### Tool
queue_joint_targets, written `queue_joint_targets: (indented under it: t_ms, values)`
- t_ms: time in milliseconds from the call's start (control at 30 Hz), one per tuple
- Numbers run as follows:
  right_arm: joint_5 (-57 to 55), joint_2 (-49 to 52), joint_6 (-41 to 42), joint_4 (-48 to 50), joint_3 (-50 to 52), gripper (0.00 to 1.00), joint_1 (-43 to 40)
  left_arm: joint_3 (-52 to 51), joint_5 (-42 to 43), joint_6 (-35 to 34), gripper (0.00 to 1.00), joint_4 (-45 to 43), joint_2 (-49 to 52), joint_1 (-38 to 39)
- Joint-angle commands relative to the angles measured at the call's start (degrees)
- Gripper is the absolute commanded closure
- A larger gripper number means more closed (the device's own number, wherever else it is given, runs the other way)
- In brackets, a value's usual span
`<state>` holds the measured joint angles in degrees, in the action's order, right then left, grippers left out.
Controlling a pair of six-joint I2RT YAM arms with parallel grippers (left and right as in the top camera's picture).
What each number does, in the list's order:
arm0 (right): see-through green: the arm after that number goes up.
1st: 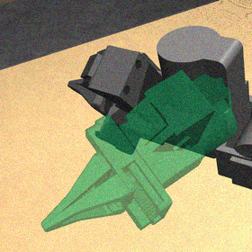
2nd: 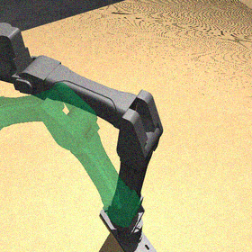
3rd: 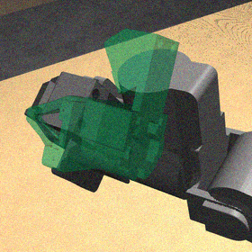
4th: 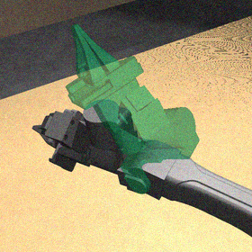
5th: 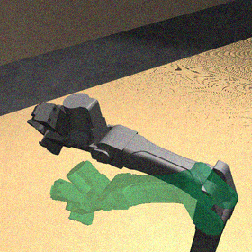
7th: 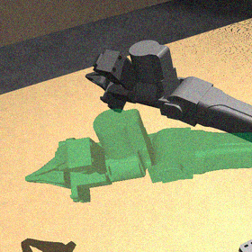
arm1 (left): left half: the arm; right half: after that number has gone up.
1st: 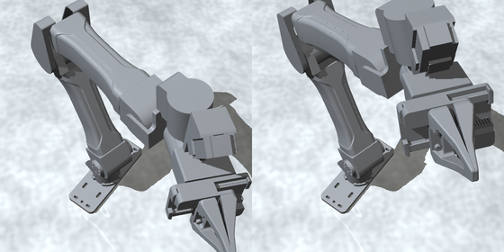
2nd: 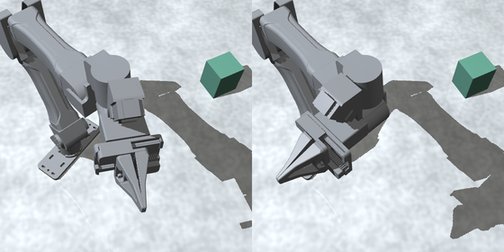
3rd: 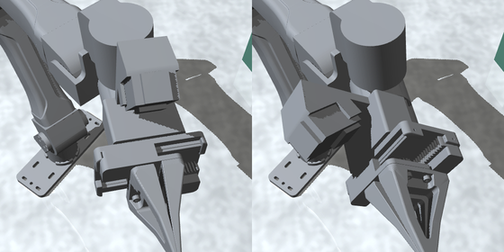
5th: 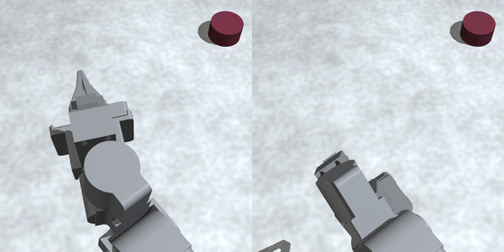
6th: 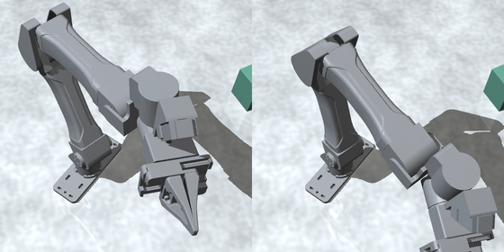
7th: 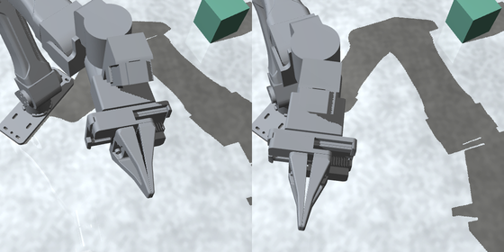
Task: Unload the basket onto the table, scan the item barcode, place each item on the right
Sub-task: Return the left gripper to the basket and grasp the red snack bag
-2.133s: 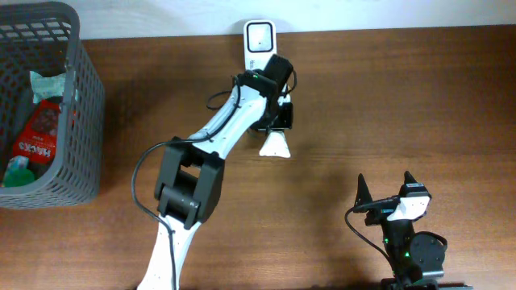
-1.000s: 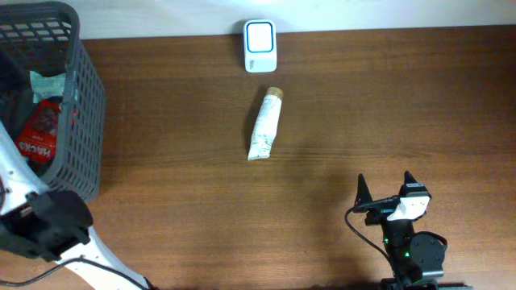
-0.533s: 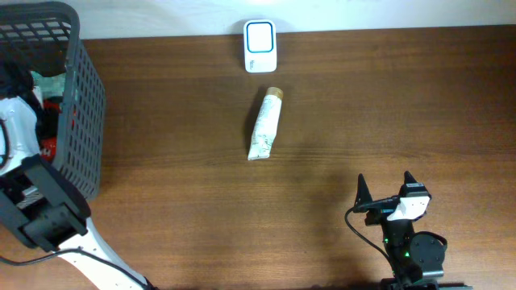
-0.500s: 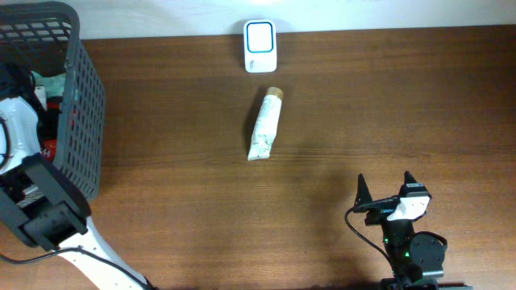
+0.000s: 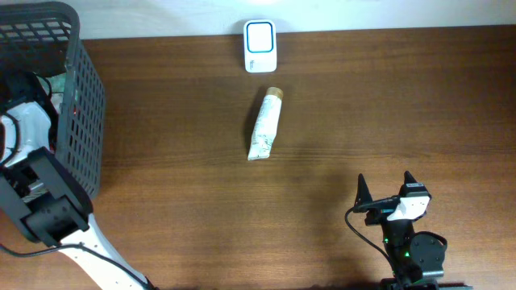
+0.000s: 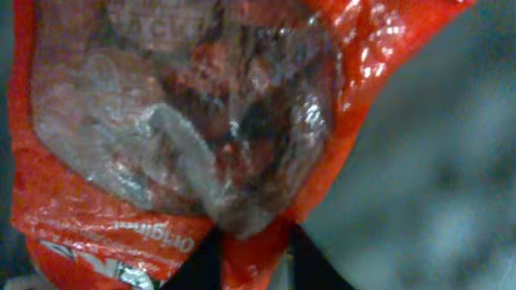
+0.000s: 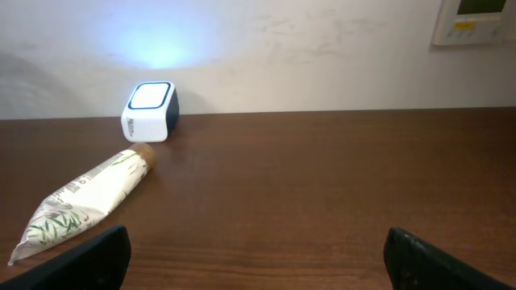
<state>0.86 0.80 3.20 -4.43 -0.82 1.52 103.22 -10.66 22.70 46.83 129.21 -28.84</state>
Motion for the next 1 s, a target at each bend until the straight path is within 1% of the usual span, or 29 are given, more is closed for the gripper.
queue_joint_targets:
  t_ms: [0,67,133,167,233,333,400,433,500,667,767,800,833,900,933,967]
  values:
    - [-0.5,-0.4,0.2,-0.1,0.5,0.01,-0.3,-3.4,6.9,-0.1,1.00,0.8,2.3,-0.2]
    - [-0.5,-0.4,0.2,-0.1,0.5,0.01,-0.3,-3.3,11.0,-2.9,1.00,0.8,2.3,-0.2]
    - [-0.5,-0.4,0.2,-0.1,0.5,0.01,-0.3,-1.0,13.1,-8.9,1.00,2.5,1.7,-0.2]
    - [-0.5,-0.4,0.2,-0.1,0.5,0.02,-0.3,0.3,13.9,-9.6,1.00,3.9,1.1,-0.2]
    - [-0.5,-0.4,0.2,-0.1,0.5,0.01,-0.3,5.0,19.8,-9.8,1.00,8.8,-1.8,-0.2]
    - [-0.5,-0.4,0.2,-0.1,0.5,0.02,-0.3,10.5,27.5,-18.3,1.00,11.0,-7.6,-0.2]
    - [-0.5,-0.4,0.2,-0.1,0.5,0.02,-0.3,11.5,34.9,-18.6,1.00,10.9,-13.4,-0.2]
    - [-0.5,-0.4,0.2,-0.1,0.5,0.02,-0.3,11.5,36.0,-18.8,1.00,10.9,-15.2,-0.2]
    - [-0.5,-0.4,0.2,-0.1,0.5,0.01,-0.3,11.5,36.4,-20.7,1.00,10.9,-20.3,-0.3]
    - [-0.5,-0.4,0.2,-0.1,0.5,0.02,-0.3,11.5,36.1,-20.8,1.00,8.7,-31.8,-1.4]
    - [-0.5,-0.4,0.2,-0.1,0.5,0.02,-0.3,11.5,30.8,-20.8,0.99,9.5,-33.1,-1.4]
    - [-0.5,-0.4,0.2,-0.1,0.5,0.01,-0.3,11.1,28.9,-20.8,0.95,9.7,-32.7,-1.4]
    - [-0.5,-0.4,0.2,-0.1,0.5,0.02,-0.3,11.1,27.7,-20.8,0.75,9.7,-32.3,-1.4]
    - [-0.5,-0.4,0.2,-0.1,0.5,0.01,-0.3,11.1,23.8,-20.8,0.47,9.7,-31.0,-1.6]
    - [-0.5,-0.4,0.2,-0.1,0.5,0.01,-0.3,11.1,23.7,-20.8,0.20,9.6,-30.3,-2.0]
    - [-0.5,-0.4,0.2,-0.1,0.5,0.02,-0.3,11.1,23.6,-20.7,0.18,9.6,-29.1,-2.4]
